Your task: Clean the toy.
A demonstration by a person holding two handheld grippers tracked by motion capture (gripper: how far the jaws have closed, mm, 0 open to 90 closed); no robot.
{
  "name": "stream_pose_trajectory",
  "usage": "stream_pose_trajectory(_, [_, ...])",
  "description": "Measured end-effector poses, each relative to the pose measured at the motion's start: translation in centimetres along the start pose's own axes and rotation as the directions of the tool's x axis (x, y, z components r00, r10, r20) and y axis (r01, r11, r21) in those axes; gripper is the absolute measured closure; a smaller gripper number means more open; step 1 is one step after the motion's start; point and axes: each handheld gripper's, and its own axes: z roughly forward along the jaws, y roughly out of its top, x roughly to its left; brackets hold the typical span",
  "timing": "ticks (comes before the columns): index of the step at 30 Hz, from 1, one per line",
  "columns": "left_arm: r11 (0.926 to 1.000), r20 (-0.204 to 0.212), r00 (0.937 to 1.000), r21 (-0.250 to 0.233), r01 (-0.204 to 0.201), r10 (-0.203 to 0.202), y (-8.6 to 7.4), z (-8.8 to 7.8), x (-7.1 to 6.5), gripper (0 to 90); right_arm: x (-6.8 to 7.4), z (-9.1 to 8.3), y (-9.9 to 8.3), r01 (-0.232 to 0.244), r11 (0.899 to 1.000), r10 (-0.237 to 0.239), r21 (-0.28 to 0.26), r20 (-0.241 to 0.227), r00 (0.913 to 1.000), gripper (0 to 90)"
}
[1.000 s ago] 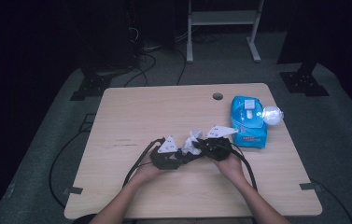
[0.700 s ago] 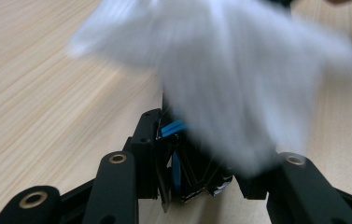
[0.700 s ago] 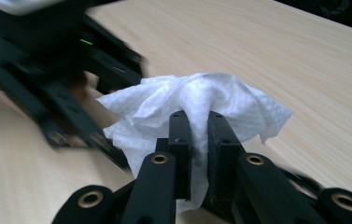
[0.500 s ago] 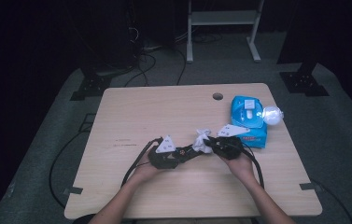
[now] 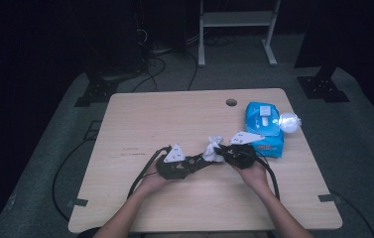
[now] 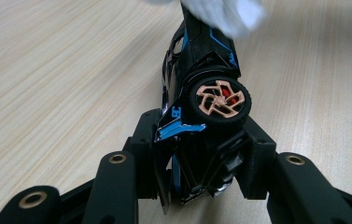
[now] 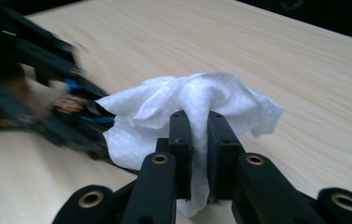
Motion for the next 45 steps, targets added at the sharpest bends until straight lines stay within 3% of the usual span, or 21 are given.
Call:
stream_pose_trajectory(2, [1.0, 0.001, 1.0, -0.007, -0.002, 0.002, 0.1, 0.0, -0.2, 57.6, -1.0, -0.5, -0.3, -0.048, 0.999, 0.048, -0.003, -0.01, 0.9988, 81.4])
stream_pose_trajectory(5, [0.9999, 0.004, 1.0, -0.013, 0.003, -0.003, 0.3, 0.1, -0.3, 57.8, -1.0, -0.8, -0.2, -0.032, 0.999, 0.032, -0.002, 0.026, 0.9991, 81.4])
stream_pose_trajectory(8, [0.9998, 0.008, 0.9999, -0.017, 0.006, -0.005, 0.3, 0.1, -0.1, 57.9, -0.7, -1.0, 0.1, -0.048, 0.998, 0.048, -0.032, 0.003, 0.9989, 81.4])
stream_pose_trajectory(11, [0.9999, 0.008, 1.0, -0.012, -0.005, 0.005, 0.3, 0.1, -0.1, 57.9, 0.4, -0.6, 0.5, -0.037, 0.998, 0.034, -0.044, -0.048, 0.9982, 81.3])
stream_pose_trajectory(14, [0.9999, 0.009, 1.0, -0.013, -0.003, 0.003, 0.2, 0.0, -0.1, 57.9, 0.9, -0.1, 0.6, 0.003, 1.0, -0.004, -0.024, -0.046, 0.9989, 81.4])
stream_pose_trajectory(16, [0.9999, 0.011, 0.9999, -0.015, 0.005, -0.005, 0.2, 0.0, 0.0, 57.9, 0.4, 0.0, 0.3, 0.004, 1.0, -0.004, -0.006, -0.025, 0.9997, 81.3])
stream_pose_trajectory(18, [0.9999, 0.01, 0.9999, -0.013, 0.008, -0.008, 0.2, 0.0, 0.0, 57.9, -0.9, -0.4, -0.1, -0.05, 0.999, 0.05, -0.013, -0.014, 0.9987, 81.4])
stream_pose_trajectory(23, [0.9996, 0.015, 0.9997, -0.015, 0.022, -0.022, 0.2, 0.0, 0.1, 57.8, -2.6, -2.0, -0.3, -0.099, 0.994, 0.1, -0.048, 0.018, 0.9948, 81.4])
stream_pose_trajectory(31, [1.0, 0.01, 1.0, -0.004, 0.002, -0.002, 0.3, -0.2, 0.1, 57.8, -1.7, -0.5, -0.8, -0.086, 0.996, 0.085, -0.033, -0.04, 0.9956, 81.3])
stream_pose_trajectory(36, [1.0, 0.009, 0.9999, -0.007, -0.003, 0.004, 0.3, -0.2, 0.1, 57.8, -2.2, -0.8, -0.8, -0.097, 0.995, 0.096, -0.04, -0.008, 0.9953, 81.3])
stream_pose_trajectory(39, [1.0, 0.009, 0.9999, -0.004, -0.009, 0.009, 0.3, -0.2, 0.1, 57.9, -2.7, -0.9, -1.0, -0.106, 0.994, 0.105, -0.024, -0.021, 0.9942, 81.4])
stream_pose_trajectory(41, [1.0, 0.01, 0.9999, -0.002, -0.01, 0.01, 0.3, -0.3, 0.2, 57.9, -2.9, -1.0, -1.0, -0.069, 0.997, 0.068, 0.017, 0.035, 0.997, 81.3])
stream_pose_trajectory(43, [1.0, 0.011, 0.9999, -0.004, -0.008, 0.008, 0.3, -0.2, 0.2, 57.8, -3.3, -1.3, -1.2, -0.106, 0.994, 0.106, -0.007, 0.019, 0.9941, 81.3])
stream_pose_trajectory(45, [1.0, 0.011, 0.9999, -0.004, -0.008, 0.008, 0.3, -0.2, 0.2, 57.9, -3.1, -1.6, -1.0, -0.1, 0.995, 0.101, -0.024, 0.013, 0.9948, 81.3])
